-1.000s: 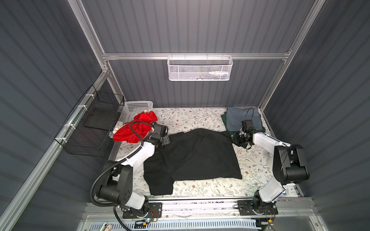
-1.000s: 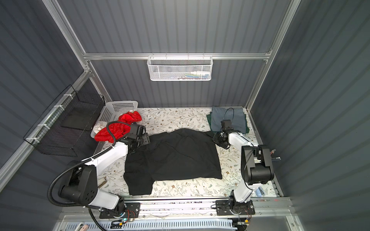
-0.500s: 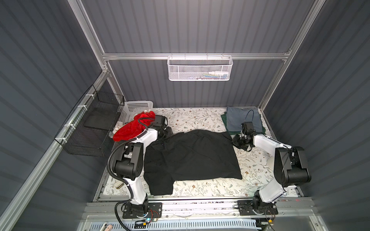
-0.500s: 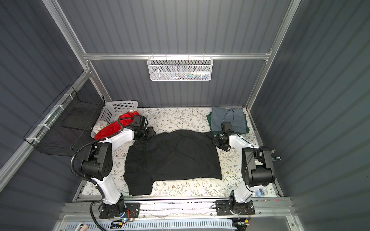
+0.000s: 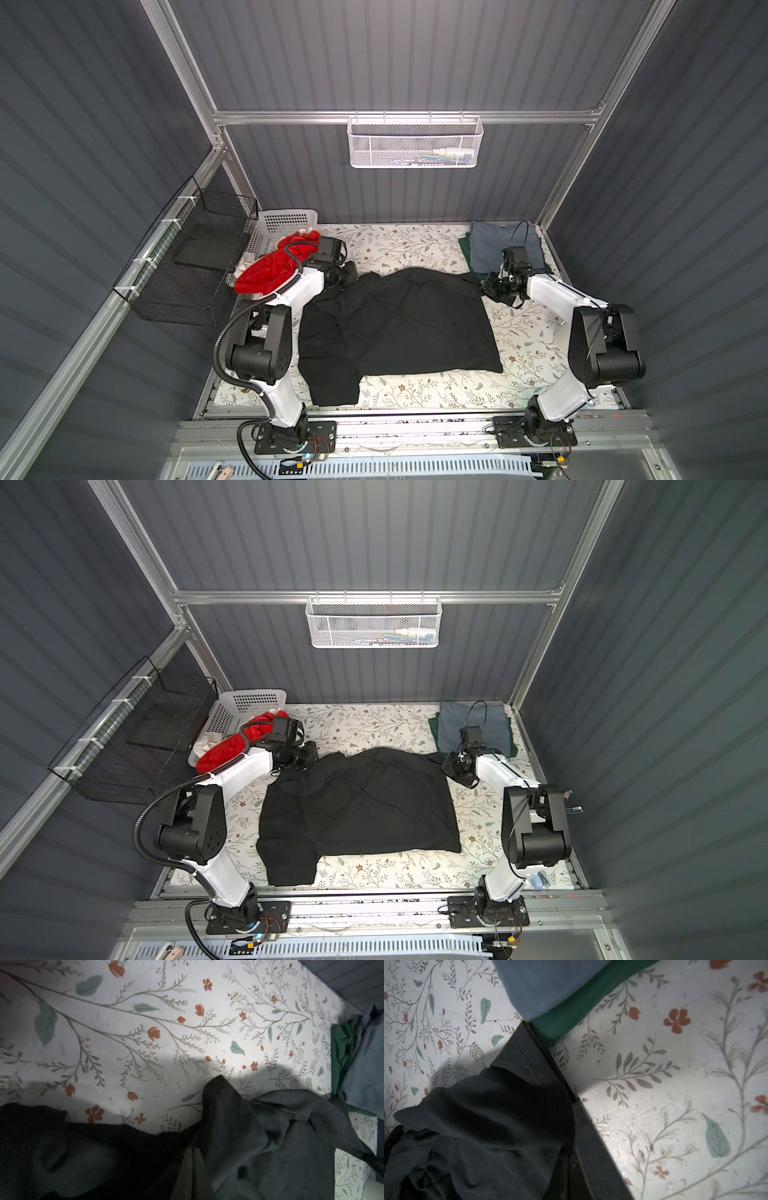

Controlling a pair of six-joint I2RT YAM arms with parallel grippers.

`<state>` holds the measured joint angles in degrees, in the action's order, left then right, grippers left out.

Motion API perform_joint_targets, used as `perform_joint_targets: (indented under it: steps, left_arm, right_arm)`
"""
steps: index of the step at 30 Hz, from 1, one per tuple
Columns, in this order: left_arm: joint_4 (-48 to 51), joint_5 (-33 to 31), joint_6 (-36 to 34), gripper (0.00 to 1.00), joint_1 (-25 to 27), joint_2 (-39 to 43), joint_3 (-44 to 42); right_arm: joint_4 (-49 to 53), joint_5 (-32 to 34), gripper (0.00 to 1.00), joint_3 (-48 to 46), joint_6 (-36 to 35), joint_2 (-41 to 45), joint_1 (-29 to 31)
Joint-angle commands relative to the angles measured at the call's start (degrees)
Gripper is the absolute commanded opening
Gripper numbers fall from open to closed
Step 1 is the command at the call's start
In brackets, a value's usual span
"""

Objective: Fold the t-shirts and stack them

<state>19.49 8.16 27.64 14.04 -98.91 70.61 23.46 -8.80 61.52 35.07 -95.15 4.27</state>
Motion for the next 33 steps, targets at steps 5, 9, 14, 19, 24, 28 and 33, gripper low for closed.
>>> perform_joint_targets:
  steps: [5,9,14,19,24,28,33]
  left_arm:
    - [3.12,-5.53,-2.54,0.00,0.20,3.69,4.70]
    - [4.18,-11.54,-5.27,0.00,0.11,3.09,9.66]
    - [1.32,-18.09,-11.23,0.00,-0.22,-1.60,18.18]
    - [-2.05,-18.29,-17.11,0.00,-1.39,-10.96,27.45]
    - [4.30,-16.96,-20.68,0.00,-1.39,-21.49,39.43]
    - [1.89,-15.93,-20.70,0.00,-1.39,-23.82,39.13]
    - [4.09,-14.42,-21.42,0.00,-1.38,-28.09,45.54]
  right_arm:
    - [4.74,0.89,0.00,7.54,-2.77,-1.09,0.23]
    - [6.81,0.41,0.00,13.97,-4.56,-3.81,0.21]
    - [9.54,0.26,0.00,24.62,-5.98,-9.90,0.04]
    - [15.16,-0.40,0.00,41.14,-8.29,-20.42,-0.05]
    - [21.69,-3.48,0.00,54.71,-8.84,-29.85,-0.21]
    - [20.72,-3.49,0.00,56.72,-8.45,-32.13,-0.40]
    - [24.76,-4.33,0.00,65.03,-8.85,-36.78,-1.34]
